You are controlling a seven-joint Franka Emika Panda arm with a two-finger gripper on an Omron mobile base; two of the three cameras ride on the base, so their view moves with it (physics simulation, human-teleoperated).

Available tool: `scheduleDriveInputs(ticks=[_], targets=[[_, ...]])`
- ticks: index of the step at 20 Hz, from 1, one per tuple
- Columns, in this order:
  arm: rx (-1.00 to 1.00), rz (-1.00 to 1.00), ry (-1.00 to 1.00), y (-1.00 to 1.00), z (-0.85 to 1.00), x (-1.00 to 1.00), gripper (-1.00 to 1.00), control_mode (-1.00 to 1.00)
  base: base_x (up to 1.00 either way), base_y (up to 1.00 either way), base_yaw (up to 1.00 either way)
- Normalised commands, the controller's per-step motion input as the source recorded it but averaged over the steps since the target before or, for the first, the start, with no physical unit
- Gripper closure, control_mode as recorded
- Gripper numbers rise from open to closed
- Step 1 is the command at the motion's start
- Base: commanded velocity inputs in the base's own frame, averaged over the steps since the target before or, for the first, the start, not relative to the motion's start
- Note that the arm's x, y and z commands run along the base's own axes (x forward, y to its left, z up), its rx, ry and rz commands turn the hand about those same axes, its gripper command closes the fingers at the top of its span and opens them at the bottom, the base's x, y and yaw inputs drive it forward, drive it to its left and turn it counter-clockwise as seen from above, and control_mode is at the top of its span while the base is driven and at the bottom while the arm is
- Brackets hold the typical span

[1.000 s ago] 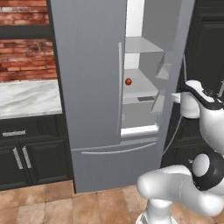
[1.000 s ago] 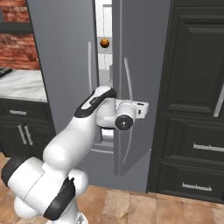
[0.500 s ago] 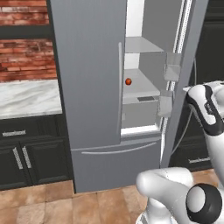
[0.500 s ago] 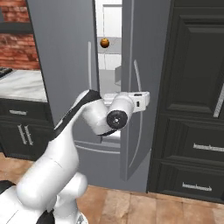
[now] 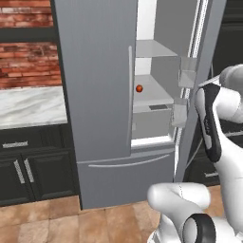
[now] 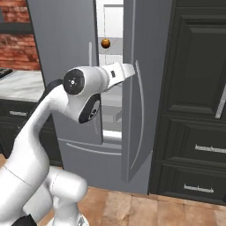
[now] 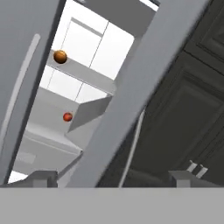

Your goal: Retrieve the orange and apple from the fridge and place them into the bowl on the dining table.

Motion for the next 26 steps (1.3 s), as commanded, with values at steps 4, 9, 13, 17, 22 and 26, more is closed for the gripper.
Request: scheduleDriveInputs(ticks=[4,9,13,17,22,26], targets=[[-0.30,-0.04,0.33,0.97,0.23,-0.58,-1.00,-1.00,0.00,0.00,0.00],[-0.33,-0.03,0.31,0.98,0.00,0.00,-1.00,-1.00,0.00,0.00,0.00],[-0.25,-0.05,0.12,0.41,0.04,0.39,-1.00,-1.00,0.00,0.00,0.00],[-0.03,-0.06,0.36,-0.08,0.02,0.82,-1.00,-1.00,0.00,0.00,0.00],[0.00,-0.04,0.31,-0.54,0.00,0.72,-1.00,-1.00,0.00,0.00,0.00],[0.00,0.00,0.12,-0.54,0.04,0.66,-1.00,-1.00,0.00,0.00,0.00]])
